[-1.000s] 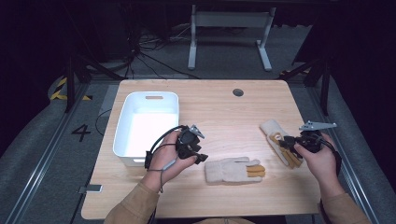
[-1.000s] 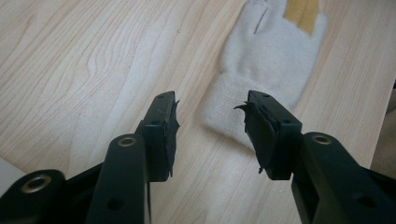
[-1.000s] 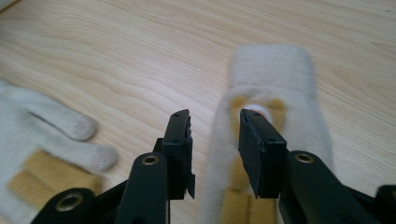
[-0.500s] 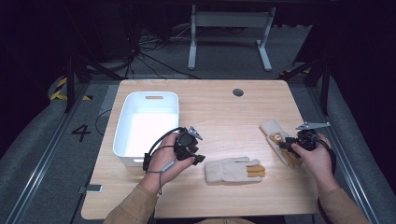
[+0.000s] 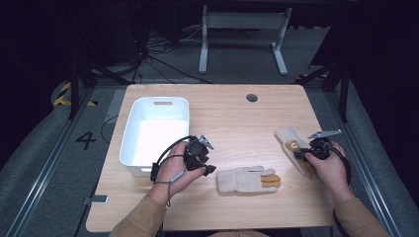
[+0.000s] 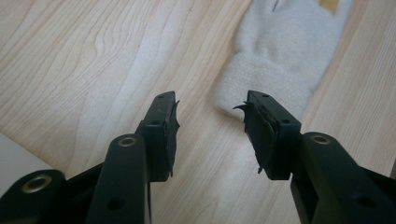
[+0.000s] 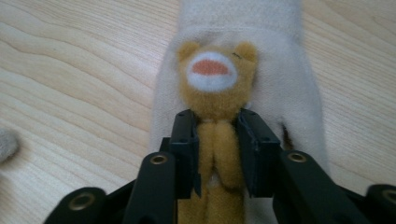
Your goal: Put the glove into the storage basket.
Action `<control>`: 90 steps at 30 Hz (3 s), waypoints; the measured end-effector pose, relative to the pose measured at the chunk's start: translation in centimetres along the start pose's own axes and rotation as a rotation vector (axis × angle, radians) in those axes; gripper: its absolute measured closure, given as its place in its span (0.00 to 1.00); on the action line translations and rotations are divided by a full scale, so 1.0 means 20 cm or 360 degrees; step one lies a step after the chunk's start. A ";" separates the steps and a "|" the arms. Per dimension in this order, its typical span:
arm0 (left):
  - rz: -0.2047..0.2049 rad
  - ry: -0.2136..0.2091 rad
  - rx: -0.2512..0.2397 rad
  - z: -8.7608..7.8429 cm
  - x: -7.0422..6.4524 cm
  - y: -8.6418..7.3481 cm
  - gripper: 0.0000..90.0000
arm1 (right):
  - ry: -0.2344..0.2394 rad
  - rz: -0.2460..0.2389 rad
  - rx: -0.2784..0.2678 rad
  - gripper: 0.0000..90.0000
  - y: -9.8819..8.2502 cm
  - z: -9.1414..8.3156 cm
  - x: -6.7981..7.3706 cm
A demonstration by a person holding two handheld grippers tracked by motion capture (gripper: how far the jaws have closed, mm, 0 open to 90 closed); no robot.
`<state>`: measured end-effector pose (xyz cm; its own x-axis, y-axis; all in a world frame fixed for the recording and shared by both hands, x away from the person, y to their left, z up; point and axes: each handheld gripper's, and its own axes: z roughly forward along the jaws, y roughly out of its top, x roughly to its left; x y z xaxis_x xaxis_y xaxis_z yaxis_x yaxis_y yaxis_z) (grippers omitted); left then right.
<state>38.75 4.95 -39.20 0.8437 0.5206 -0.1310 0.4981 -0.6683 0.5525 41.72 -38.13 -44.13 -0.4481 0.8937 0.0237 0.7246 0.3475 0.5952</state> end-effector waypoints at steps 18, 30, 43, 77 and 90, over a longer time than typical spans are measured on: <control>0.0017 0.0000 -0.0023 -0.01 -0.01 0.01 0.62 | -0.0040 -0.0052 -0.0059 0.91 0.01 -0.07 0.01; 0.0031 -0.0002 -0.0032 -0.01 -0.01 0.02 0.62 | -0.0047 -0.0110 -0.0192 0.92 0.05 -0.21 0.04; 0.0033 -0.0007 -0.0029 0.00 -0.02 0.02 0.61 | -0.0003 -0.0188 -0.0292 0.92 0.09 -0.31 0.12; 0.0035 -0.0044 -0.0026 -0.02 -0.03 0.03 0.61 | 0.0383 -0.0509 -0.0307 0.91 0.15 -0.34 0.47; 0.0028 -0.0129 -0.0030 -0.03 -0.02 0.03 0.65 | 0.0562 -0.0708 -0.0267 0.91 0.14 -0.30 0.59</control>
<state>38.58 4.66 -38.25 0.8662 0.4635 -0.1868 0.4798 -0.6667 0.5704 35.38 -28.34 -37.38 -0.8578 0.5140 -0.0086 0.3473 0.5918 0.7274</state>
